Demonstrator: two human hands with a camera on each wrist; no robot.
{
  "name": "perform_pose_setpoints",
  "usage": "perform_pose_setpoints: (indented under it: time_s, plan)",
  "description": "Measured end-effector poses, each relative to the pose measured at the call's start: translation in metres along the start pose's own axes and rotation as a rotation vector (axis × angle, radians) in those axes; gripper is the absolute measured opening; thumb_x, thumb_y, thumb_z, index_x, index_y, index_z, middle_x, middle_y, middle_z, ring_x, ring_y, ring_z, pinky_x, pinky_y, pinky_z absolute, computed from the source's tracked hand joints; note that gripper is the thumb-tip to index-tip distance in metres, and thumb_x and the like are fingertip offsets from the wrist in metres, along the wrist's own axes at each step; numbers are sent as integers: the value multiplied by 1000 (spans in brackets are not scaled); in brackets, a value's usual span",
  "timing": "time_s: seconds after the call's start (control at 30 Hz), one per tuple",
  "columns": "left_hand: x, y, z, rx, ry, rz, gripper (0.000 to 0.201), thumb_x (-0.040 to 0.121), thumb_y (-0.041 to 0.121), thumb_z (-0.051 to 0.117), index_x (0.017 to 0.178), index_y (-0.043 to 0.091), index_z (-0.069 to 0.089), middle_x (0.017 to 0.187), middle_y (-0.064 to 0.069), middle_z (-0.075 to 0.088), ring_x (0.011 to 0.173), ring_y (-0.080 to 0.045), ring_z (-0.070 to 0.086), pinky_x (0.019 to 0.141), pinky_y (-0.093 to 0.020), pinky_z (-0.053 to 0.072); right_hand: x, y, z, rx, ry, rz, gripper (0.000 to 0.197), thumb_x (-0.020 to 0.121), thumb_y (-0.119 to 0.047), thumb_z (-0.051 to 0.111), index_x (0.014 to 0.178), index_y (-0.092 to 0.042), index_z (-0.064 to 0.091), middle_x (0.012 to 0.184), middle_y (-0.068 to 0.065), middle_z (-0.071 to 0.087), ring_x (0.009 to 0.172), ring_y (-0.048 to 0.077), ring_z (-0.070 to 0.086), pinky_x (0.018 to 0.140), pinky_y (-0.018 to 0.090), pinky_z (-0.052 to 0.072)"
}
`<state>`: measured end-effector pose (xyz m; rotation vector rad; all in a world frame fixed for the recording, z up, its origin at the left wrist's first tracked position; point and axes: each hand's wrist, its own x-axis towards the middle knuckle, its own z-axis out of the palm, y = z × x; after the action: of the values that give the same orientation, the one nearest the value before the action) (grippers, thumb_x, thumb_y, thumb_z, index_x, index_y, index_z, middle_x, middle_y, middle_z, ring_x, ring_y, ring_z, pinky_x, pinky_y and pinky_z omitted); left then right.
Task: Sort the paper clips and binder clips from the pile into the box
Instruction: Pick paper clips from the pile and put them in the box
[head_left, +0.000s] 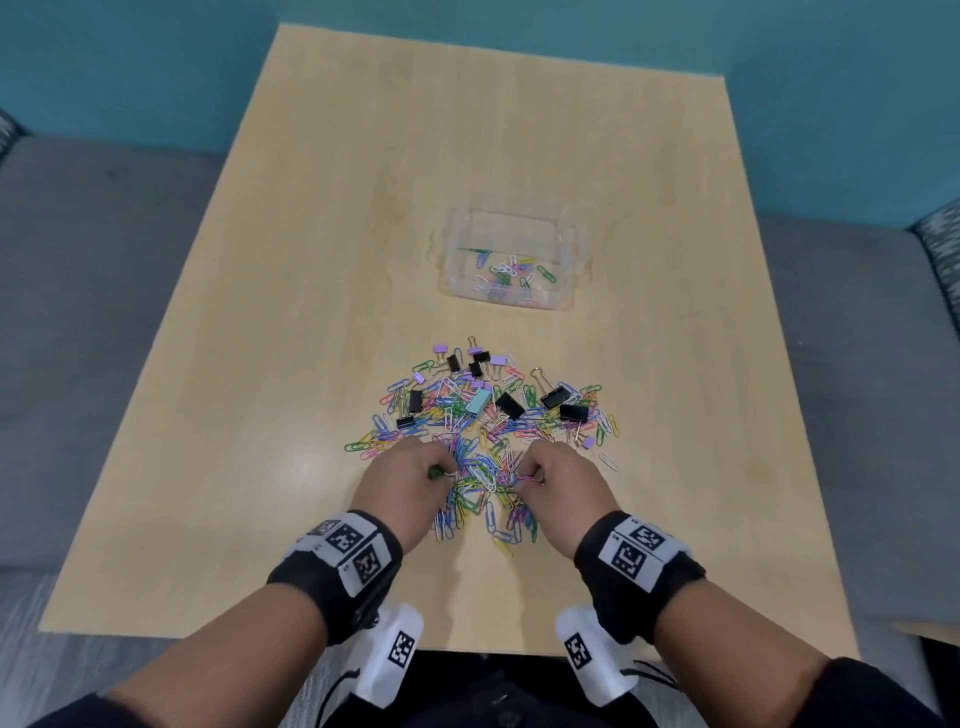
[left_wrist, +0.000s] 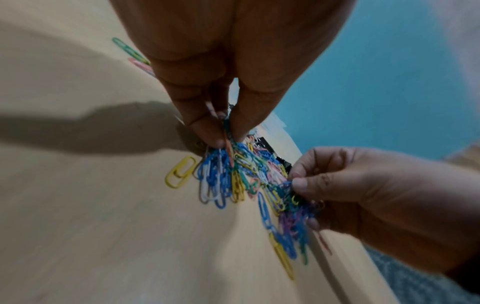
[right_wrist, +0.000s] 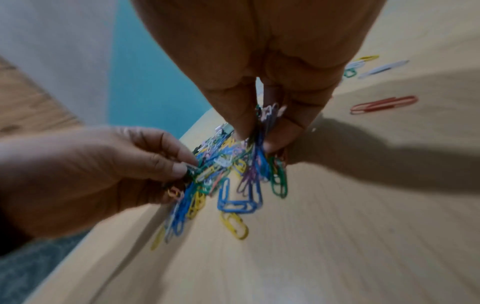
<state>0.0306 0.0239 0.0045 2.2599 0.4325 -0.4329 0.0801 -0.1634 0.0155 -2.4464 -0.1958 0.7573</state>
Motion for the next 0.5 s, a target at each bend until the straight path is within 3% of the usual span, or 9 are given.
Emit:
perform_pose_setpoints:
  time_s: [0.07,0.13,0.2,0.27,0.37,0.43,0.5]
  plan:
    - [-1,-1,-5,-143,-26,-85,12,79,11,66,78,24,68,73,3,62,63,-19,65,66,-31,53,1,2,-6,193,-38,94,10,84,-7,59,78,-14,56,74,-2,56,66,24,59,62,38,54]
    - [-1,0,-11,-325,-49,-167,16,79,3,66,75,18,68,62,2,59,59,-24,65,62,-32,54,2,5,-12,372,-98,181,14,84,-1,59,76,-11,55,66,-1,52,55,19,55,52,31,54]
    - [0,0,-18,-478,-81,-227,17,79,-4,65,74,12,68,60,-3,54,56,-22,59,58,-32,55,4,8,-17,537,-161,246,19,83,3,62,73,-12,56,62,0,47,49,14,51,56,30,53]
    - [3,1,-27,-569,-126,-262,15,79,-7,65,76,7,68,66,-11,53,57,-19,54,57,-29,54,7,12,-22,703,-222,297,23,82,5,64,70,-14,58,57,-2,46,45,15,51,63,37,50]
    - [11,9,-42,-693,-185,-302,13,78,-8,67,80,4,68,71,-16,59,56,-19,56,60,-31,52,14,11,-34,823,-299,312,21,82,5,65,73,-13,59,57,-2,50,46,19,55,60,34,38]
    - [21,20,-54,-757,-198,-294,13,78,-7,68,80,6,69,68,-14,63,54,-22,58,63,-33,47,22,3,-48,880,-307,288,20,84,6,64,76,-12,58,58,1,51,47,20,56,53,28,41]
    - [37,34,-67,-792,-172,-255,14,78,-7,67,78,7,69,62,-11,62,51,-21,57,59,-30,46,35,-10,-67,927,-275,253,20,85,7,62,76,-11,57,60,6,53,46,18,56,43,22,44]
